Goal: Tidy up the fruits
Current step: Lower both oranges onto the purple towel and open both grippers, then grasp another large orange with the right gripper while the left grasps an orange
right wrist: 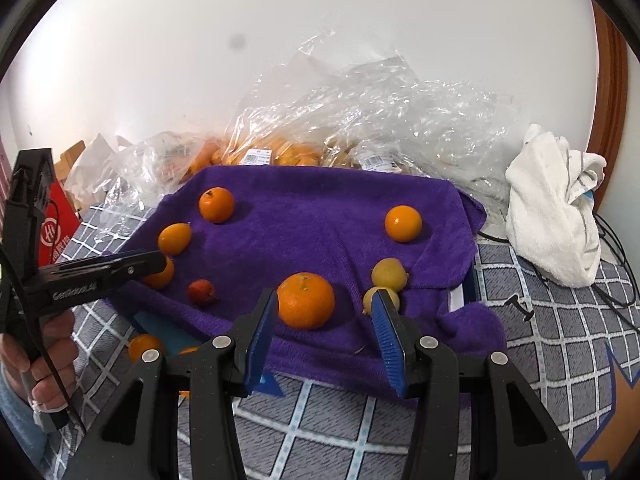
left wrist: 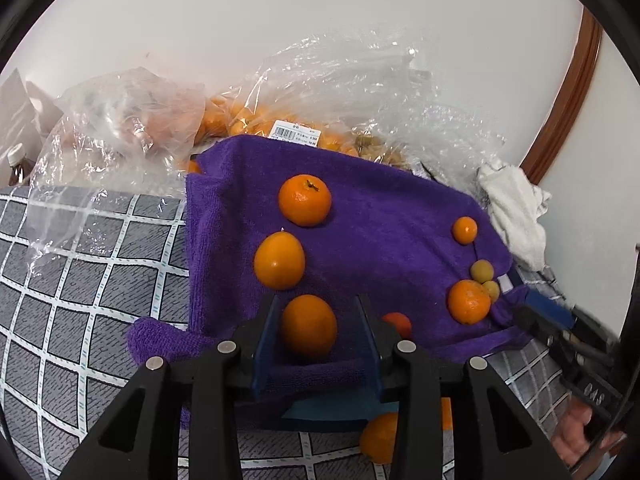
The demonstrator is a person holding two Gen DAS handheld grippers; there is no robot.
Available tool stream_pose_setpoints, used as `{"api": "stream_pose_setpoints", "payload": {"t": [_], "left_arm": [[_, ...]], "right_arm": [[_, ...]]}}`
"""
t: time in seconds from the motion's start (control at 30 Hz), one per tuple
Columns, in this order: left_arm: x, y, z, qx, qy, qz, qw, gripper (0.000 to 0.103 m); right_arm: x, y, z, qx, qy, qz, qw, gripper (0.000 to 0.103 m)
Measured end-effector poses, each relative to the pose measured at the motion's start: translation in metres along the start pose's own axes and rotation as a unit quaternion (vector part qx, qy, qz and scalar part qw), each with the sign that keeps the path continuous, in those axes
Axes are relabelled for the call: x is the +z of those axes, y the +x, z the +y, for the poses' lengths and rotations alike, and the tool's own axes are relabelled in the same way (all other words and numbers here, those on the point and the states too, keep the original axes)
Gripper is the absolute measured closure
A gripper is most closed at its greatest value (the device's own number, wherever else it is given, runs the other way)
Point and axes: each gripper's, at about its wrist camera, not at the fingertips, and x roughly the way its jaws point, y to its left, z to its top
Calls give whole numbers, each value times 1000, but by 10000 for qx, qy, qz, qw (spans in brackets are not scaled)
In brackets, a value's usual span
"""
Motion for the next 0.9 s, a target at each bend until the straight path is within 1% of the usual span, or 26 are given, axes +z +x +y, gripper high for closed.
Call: {"api": "stream_pose_setpoints", "payload": {"t": [0.07, 0.1, 0.13, 0.23, 0.3, 0.43, 0.6, 0.73, 0.77, 0.8, 0.83, 0.9], "left_arm": [[2, -5, 6, -89, -146, -73, 9998, 60], [3, -6, 8, -134, -185, -103, 9997, 58], [4, -9, 10, -192, -231, -127, 9995, 58], [7, -18, 16, -203, -358, -202, 9989, 58], [9, -23, 17, -260, -352, -240, 9988, 58], [8, -33, 16, -249, -281, -368, 9986, 58], [6, -41, 16, -373, -258, -415, 9981, 58], [5, -46, 11, -450, -147, -428, 9980, 58], [4, -46, 10, -439, -126, -445, 9980, 58], [3, -47, 9, -413, -96, -465, 9980, 58], [2, -48, 8, -383, -62, -479, 9981, 58], [1, -47, 6, -343, -6, -463, 9983, 58]], "right_arm": [[-5, -5, 5, 104, 13, 18, 9999, 55], [-8, -6, 9, 144, 15, 62, 9999, 55], [-11, -7, 13, 198, 6, 115, 9997, 55], [-22, -8, 25, 524, 49, 310, 9981, 55], [-27, -5, 34, 625, 36, 441, 9971, 55], [-38, 0, 55, 586, -180, 600, 9963, 55], [-39, 11, 65, 551, -271, 750, 9953, 55], [-39, 23, 71, 423, -349, 896, 9945, 55], [-39, 26, 72, 359, -349, 926, 9944, 56], [-39, 28, 72, 407, -332, 919, 9944, 62], [-40, 27, 72, 433, -307, 886, 9947, 63], [-40, 21, 70, 347, -288, 790, 9959, 63]]}}
